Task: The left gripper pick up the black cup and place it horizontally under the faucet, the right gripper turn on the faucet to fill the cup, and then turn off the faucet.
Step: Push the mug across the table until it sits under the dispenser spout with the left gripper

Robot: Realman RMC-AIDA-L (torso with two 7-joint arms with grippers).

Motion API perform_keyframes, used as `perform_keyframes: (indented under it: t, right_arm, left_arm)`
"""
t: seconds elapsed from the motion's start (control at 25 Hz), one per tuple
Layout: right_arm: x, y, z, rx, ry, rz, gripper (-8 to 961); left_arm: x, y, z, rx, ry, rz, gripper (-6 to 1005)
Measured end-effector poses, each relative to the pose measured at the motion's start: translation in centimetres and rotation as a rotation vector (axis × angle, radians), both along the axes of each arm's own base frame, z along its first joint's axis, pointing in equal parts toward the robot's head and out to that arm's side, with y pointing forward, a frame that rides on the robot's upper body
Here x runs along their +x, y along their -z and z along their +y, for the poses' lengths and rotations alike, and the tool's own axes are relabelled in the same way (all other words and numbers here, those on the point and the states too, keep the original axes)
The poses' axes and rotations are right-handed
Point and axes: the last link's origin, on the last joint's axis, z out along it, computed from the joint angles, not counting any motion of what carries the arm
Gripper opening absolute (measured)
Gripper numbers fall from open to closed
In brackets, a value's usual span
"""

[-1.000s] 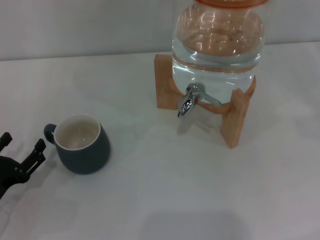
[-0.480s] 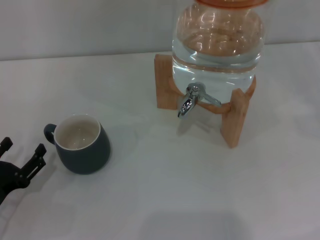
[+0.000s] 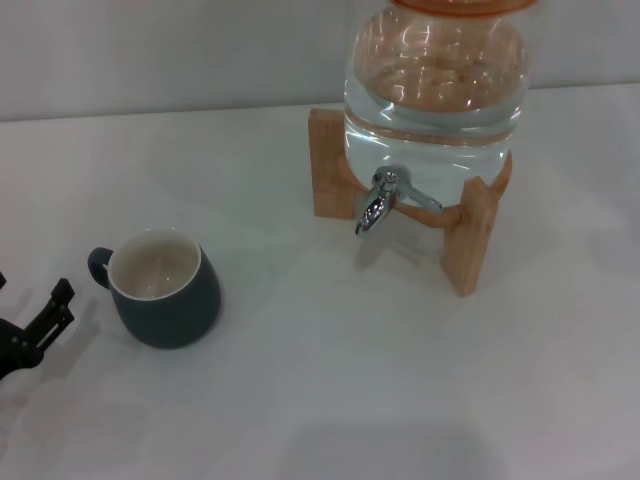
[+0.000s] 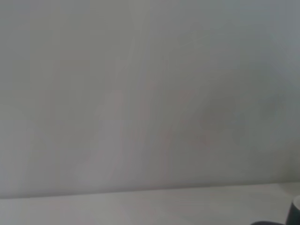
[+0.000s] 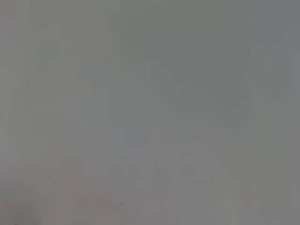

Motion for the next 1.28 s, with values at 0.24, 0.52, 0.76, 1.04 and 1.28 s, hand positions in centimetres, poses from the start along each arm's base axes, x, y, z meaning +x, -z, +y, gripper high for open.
perform_keyframes:
  t: [0.24,0.52,0.76,1.04,1.28]
  right_arm:
    - [0.0,0.0,0.0,0.001,0.000,-0.001,842]
    - [0.1,0.0,0.0,0.001,0.003,-0.002,841]
    - [0.1,0.0,0.1,0.003,0.003,-0.003,841]
    - [-0.1,0.1,0.3,0.001,-0.002,-0.003,842]
    - [-0.2,0.1,0.4,0.001,-0.004,-0.003,842]
  left_arm:
    - [0.1,-0.2,0.8,0.012,-0.010,0.004,886]
    - [0.1,0.0,1.6,0.000,-0.022,0.018,885]
    - [0.1,0.3,2.0,-0.017,-0.034,0.030,885]
    - [0.3,0.7,2.4,-0.032,-0.040,0.035,885]
    - [0.4,0.9,2.6,-0.039,-0.042,0.037,885]
